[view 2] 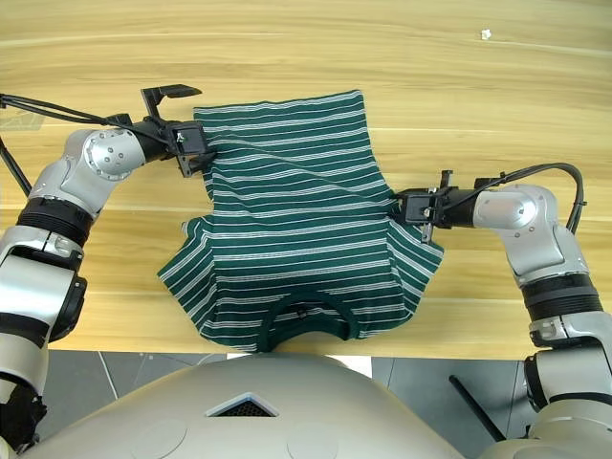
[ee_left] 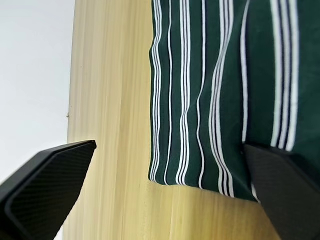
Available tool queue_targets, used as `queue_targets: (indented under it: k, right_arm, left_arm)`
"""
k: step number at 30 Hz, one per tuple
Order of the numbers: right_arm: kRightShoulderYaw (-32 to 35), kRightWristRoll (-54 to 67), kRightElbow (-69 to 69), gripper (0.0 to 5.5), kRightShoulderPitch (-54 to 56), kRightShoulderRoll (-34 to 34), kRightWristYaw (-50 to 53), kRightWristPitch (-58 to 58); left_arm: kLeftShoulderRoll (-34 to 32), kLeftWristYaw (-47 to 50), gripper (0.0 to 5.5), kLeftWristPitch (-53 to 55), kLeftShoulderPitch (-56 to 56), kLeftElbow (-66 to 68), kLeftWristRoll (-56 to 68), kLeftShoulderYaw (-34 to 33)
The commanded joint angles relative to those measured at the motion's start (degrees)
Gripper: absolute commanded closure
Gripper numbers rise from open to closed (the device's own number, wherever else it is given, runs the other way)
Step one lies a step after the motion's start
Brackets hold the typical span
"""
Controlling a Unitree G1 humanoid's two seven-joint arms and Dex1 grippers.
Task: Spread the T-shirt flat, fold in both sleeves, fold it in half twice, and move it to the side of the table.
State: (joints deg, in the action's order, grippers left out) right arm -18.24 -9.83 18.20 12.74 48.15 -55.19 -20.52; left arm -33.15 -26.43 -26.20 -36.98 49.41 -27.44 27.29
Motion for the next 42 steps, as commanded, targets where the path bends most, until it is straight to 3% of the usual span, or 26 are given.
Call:
queue_targets:
  k: [1,9,22,27,32,37,42]
  right_arm:
    - [-1.67,-2.10,0.06,4.07,-1.34,-0.89,-0.31,-0.78]
    - [-1.21,1.75,-8.78,4.07,-5.85,0.25,-3.86,1.62]
    - [2.02,-0.85,-8.13,4.07,2.73,1.08,-2.16,1.09]
    - [0.38,-2.93,-5.42,4.07,7.67,-1.70,-1.79,0.48]
    - [-2.54,-6.86,6.86,4.07,16.96,-9.87,3.81,-3.50]
    - [-2.48,-12.15,29.00,4.07,28.41,-20.39,23.21,-11.10]
    - [-5.73,-17.48,46.73,4.07,35.93,-27.91,33.23,-10.36]
  left_arm:
    - [1.06,-0.67,0.12,1.21,2.33,1.69,-2.67,1.93]
    - [1.72,1.01,0.12,0.98,1.15,3.41,-3.78,2.89]
    - [-2.72,5.46,0.12,-0.53,-2.19,2.36,-3.97,-0.84]
    - [-2.17,5.59,0.12,-0.60,-0.73,-1.09,-2.08,-3.08]
    - [0.86,4.83,0.12,-1.33,1.16,-8.92,5.85,-8.59]
    - [1.01,9.69,0.12,6.02,3.37,-20.70,11.35,-18.13]
    - [2.03,10.00,0.12,13.97,15.87,-36.67,13.71,-22.35]
